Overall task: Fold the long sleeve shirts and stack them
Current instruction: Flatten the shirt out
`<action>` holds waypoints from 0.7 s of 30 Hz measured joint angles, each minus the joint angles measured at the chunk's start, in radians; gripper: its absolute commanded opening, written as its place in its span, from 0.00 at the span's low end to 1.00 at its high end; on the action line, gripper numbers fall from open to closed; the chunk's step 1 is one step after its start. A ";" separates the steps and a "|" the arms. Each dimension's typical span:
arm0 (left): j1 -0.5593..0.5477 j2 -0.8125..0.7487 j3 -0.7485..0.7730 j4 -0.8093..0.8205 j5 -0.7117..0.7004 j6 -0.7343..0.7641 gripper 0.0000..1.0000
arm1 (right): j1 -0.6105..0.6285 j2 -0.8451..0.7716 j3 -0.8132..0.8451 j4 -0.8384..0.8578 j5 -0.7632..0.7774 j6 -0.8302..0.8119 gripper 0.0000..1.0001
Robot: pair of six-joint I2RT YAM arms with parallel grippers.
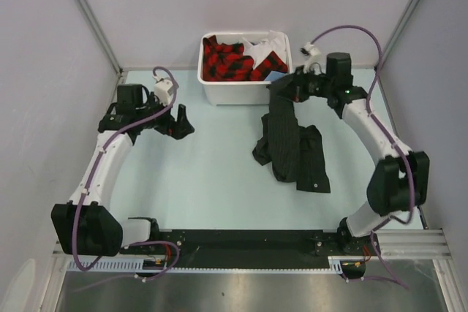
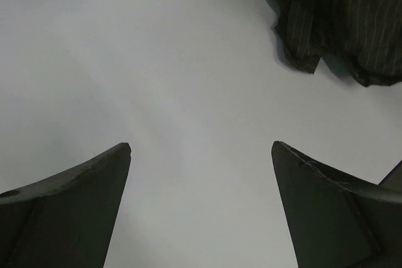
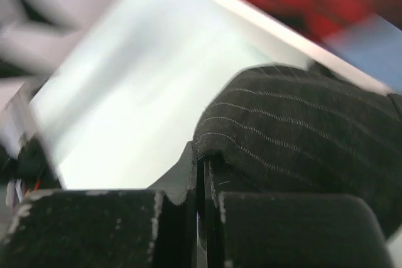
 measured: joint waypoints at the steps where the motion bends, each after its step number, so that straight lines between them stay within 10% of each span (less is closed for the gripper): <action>1: 0.021 -0.008 0.005 0.006 0.018 -0.011 1.00 | 0.060 -0.045 0.001 0.014 -0.006 -0.031 0.00; 3: 0.086 -0.028 0.013 0.037 0.057 -0.052 0.99 | 0.220 -0.106 0.015 0.037 -0.018 -0.114 0.09; 4: 0.126 -0.037 0.014 0.055 0.077 -0.073 0.99 | 0.317 -0.107 0.036 0.039 -0.012 -0.174 0.36; 9: 0.283 -0.031 0.037 0.097 0.147 -0.118 0.99 | 0.687 0.093 0.274 -0.138 0.037 -0.450 0.99; 21: 0.146 0.041 -0.003 -0.059 0.111 0.258 0.99 | 0.071 -0.053 -0.114 -0.361 0.139 -0.517 0.96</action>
